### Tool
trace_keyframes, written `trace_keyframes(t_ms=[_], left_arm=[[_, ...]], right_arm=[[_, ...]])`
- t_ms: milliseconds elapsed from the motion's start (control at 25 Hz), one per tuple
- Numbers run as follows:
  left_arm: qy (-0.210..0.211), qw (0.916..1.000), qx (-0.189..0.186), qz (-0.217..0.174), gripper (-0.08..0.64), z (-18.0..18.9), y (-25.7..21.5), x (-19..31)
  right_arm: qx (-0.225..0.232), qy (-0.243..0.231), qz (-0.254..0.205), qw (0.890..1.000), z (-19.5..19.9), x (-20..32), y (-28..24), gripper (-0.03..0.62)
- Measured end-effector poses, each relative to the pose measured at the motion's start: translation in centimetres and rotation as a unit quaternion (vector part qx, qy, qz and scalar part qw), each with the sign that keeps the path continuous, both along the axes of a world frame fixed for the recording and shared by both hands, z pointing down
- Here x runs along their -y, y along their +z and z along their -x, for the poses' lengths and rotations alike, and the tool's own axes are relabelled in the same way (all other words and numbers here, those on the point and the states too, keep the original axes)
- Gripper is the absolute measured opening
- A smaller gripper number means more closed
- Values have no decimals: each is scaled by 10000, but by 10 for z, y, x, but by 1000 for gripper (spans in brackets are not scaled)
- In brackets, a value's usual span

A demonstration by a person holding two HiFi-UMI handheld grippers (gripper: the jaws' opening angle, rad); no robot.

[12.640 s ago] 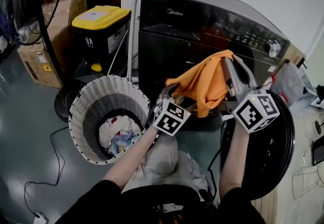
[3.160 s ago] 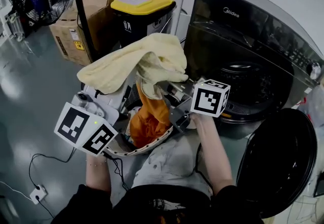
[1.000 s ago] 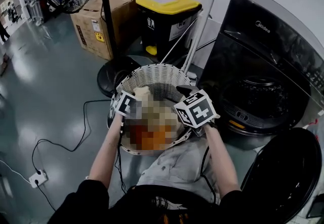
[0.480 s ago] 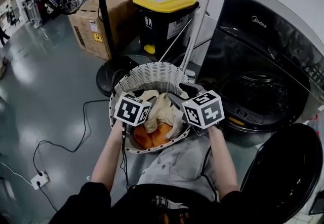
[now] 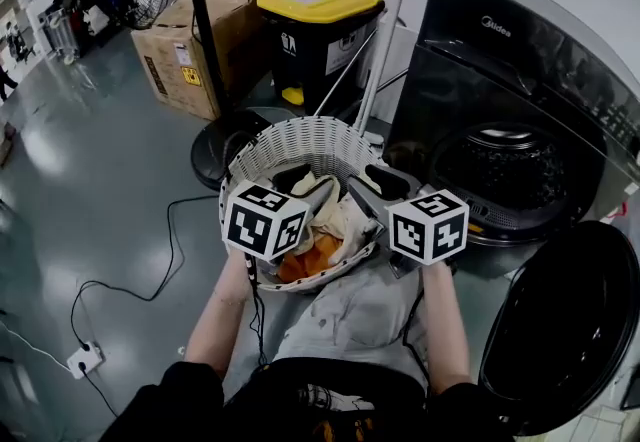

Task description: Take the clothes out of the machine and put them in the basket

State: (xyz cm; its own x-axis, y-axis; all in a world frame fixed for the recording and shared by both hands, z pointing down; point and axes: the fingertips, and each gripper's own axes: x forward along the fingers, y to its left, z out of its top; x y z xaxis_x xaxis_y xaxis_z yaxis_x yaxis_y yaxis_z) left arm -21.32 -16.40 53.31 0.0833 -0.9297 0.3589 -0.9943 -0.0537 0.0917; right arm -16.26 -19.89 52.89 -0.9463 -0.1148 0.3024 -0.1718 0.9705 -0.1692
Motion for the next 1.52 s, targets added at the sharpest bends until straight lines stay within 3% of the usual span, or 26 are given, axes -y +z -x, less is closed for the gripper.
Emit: trace_keyframes(t_ms=[240, 440, 560, 640, 880, 1080, 1240, 1360, 1520], left_arm=[[418, 9974, -192, -549, 195, -40, -28, -4], [609, 9956, -211, -686, 169, -60, -33, 0], [647, 9932, -250, -939, 143, -64, -39, 11], [717, 9921, -233, -1006, 129, -67, -41, 21], [776, 9925, -201, -922, 104, -70, -46, 43], [784, 9943, -131, -709, 92, -70, -65, 51], [713, 9949, -199, -691, 91, -68, -87, 55], [557, 9958, -306, -658, 87, -66, -93, 58], [431, 9963, -549, -500, 78, -72, -119, 54]], right_arm=[[321, 170, 104, 9993, -23, -3, -11, 156], [624, 235, 175, 9976, -35, -6, -23, 134], [871, 372, 183, 9953, -39, 6, -30, 67], [1028, 396, 221, 9937, -39, 16, -35, 58], [1044, 502, 330, 9927, -36, 29, -40, 55], [1131, 623, 697, 9892, -33, 35, -54, 46], [1382, 615, 472, 9874, -32, 39, -80, 48], [1580, 716, 551, 9833, -34, 39, -90, 46], [1458, 936, 676, 9826, -44, 32, -115, 44]])
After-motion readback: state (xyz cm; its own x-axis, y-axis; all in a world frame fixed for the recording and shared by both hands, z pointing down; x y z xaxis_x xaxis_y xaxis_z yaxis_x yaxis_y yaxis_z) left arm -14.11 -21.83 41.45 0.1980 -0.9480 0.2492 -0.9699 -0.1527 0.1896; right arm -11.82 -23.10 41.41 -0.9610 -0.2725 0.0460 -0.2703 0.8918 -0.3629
